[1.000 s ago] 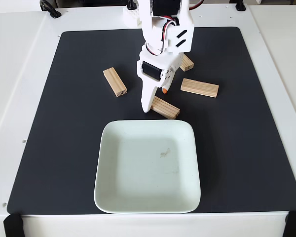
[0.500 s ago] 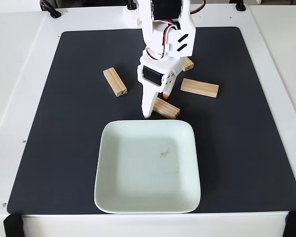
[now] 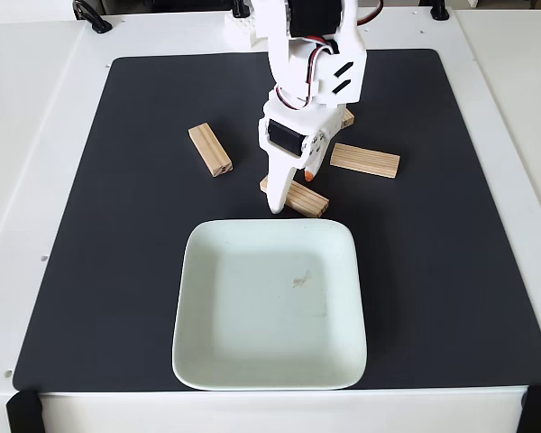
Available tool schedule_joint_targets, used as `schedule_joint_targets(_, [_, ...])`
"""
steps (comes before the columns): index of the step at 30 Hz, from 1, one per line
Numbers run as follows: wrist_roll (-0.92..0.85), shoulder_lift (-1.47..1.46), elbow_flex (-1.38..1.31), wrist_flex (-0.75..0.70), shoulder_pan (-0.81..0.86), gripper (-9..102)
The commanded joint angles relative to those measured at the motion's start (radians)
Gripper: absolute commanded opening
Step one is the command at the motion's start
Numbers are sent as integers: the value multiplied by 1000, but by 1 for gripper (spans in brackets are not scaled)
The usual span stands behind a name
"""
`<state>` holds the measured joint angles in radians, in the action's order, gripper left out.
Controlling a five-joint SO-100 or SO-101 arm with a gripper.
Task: Pick up the wooden block and place them on the plate.
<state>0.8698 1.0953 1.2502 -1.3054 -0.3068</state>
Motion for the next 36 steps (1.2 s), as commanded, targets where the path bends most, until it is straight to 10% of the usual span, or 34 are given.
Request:
schedule_joint_targets(1, [14, 3, -29, 3, -11, 18])
schedule_joint_targets(7, [15, 2, -18, 6, -6, 0])
schedule_joint_targets(26, [-17, 295, 190, 8, -12, 0])
schedule_joint_targets(36, [-417, 698, 448, 6, -54, 0])
